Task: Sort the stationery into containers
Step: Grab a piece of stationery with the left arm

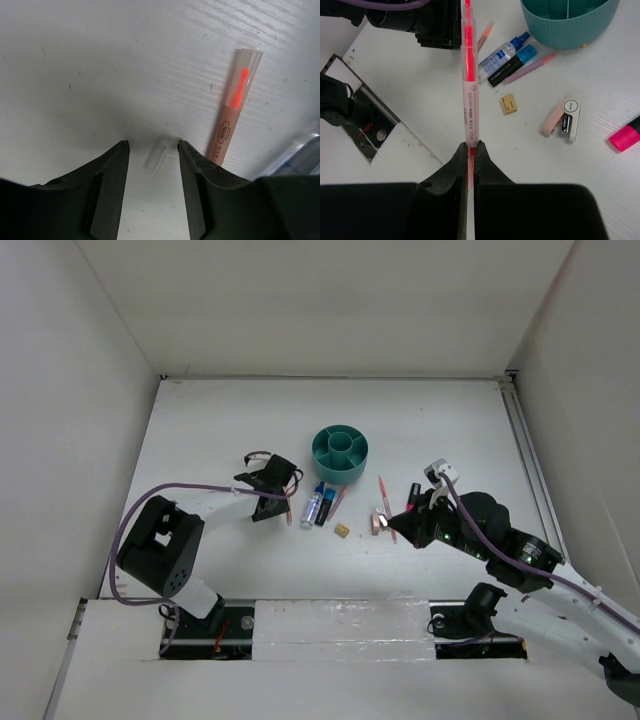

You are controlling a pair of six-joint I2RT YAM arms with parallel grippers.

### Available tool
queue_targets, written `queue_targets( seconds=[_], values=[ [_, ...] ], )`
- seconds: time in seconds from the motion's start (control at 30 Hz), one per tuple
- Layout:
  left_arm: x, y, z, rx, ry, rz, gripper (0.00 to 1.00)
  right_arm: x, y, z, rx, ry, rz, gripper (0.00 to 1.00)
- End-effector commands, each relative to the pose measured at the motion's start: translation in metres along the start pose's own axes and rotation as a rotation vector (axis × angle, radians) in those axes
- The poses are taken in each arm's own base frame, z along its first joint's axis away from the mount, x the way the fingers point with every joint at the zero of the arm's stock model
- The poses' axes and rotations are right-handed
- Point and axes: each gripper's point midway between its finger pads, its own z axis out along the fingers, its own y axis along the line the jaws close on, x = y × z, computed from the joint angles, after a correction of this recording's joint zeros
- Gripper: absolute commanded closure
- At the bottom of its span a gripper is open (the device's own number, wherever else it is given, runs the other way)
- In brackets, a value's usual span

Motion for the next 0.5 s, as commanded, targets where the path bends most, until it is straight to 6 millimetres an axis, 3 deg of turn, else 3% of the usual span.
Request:
queue_targets(
  seconds=[0.0,0.47],
  values=[
    [0.016,0.010,0.006,-0.054,0.055,0.027,0.60,-0.011,0.007,0.001,-0.030,-0.051,-0.005,1.00],
    [0.034,0.005,0.009,-0.068,0.097,0.063,0.74,-0.013,0.006,-0.001,-0.026,-0.063,0.005,1.00]
  ],
)
